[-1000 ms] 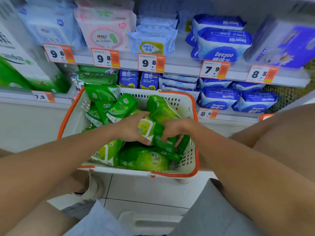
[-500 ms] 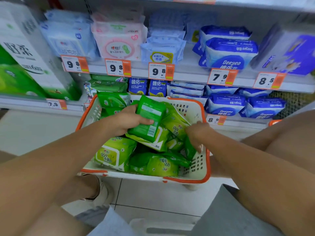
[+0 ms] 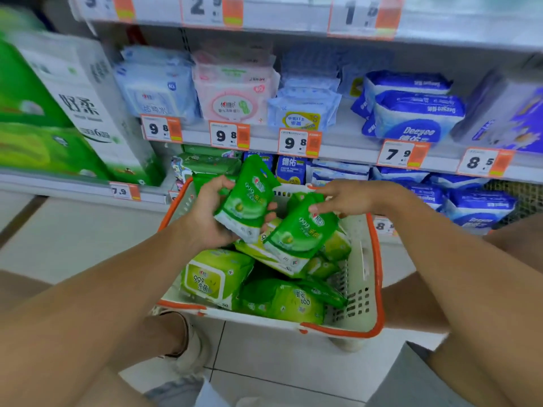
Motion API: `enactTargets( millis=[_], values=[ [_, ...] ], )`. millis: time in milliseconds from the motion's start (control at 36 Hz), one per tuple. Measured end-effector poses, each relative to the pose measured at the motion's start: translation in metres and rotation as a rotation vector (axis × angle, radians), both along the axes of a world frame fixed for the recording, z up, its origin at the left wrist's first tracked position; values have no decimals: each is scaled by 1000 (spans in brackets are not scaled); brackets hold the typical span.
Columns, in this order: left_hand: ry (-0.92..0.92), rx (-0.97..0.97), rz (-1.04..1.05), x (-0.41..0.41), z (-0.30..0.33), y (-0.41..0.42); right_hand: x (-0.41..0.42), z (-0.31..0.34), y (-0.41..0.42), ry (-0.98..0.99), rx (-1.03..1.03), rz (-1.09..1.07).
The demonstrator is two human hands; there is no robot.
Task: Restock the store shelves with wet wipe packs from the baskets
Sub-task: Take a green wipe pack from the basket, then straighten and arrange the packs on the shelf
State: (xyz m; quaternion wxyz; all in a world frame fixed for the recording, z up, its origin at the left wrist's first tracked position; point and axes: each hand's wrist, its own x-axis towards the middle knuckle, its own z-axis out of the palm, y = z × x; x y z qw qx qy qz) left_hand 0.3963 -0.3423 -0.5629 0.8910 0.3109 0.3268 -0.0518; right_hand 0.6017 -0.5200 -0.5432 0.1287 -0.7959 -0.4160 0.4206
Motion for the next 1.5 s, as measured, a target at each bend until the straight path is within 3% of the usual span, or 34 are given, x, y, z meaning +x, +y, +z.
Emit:
enactTargets(
  millis=[83,167,250,417,583,694,778,861,972,1028,1111,1250,1361,1444,1500],
  values=[
    [-9,0,64,3,12,7,-5,28,8,326,189,-186],
    [-48,51,68,5,28,14,-10,49,20,300,388,-249],
    [-95,229,-46,8,41,13,-17,62,32,318,574,-359],
    [-185,479,-97,19,76,5,-33,75,61,385,997,-700],
    [-235,692,-73,16,131,26,-49,99,106,455,1173,-823],
    [-263,835,86,20,159,56,-55,130,141,514,1209,-773],
    [-335,895,249,24,176,83,-65,155,161,742,1019,-473],
    [-410,926,364,31,199,107,-70,176,178,808,935,-240],
    [-329,1424,658,43,231,157,-58,215,225,793,1053,-268],
    [-256,1699,805,41,224,192,-45,236,259,744,1141,-339],
    [-5,1984,644,31,186,233,-24,254,320,530,1241,-331],
    [134,2145,388,27,141,261,-4,240,398,319,1184,-296],
    [148,2160,384,28,137,275,-10,218,427,91,1055,-210],
    [172,2218,402,28,137,282,-14,215,434,-193,1023,-233],
    [164,2265,378,28,139,283,-17,217,435,-271,977,-252]
  ],
)
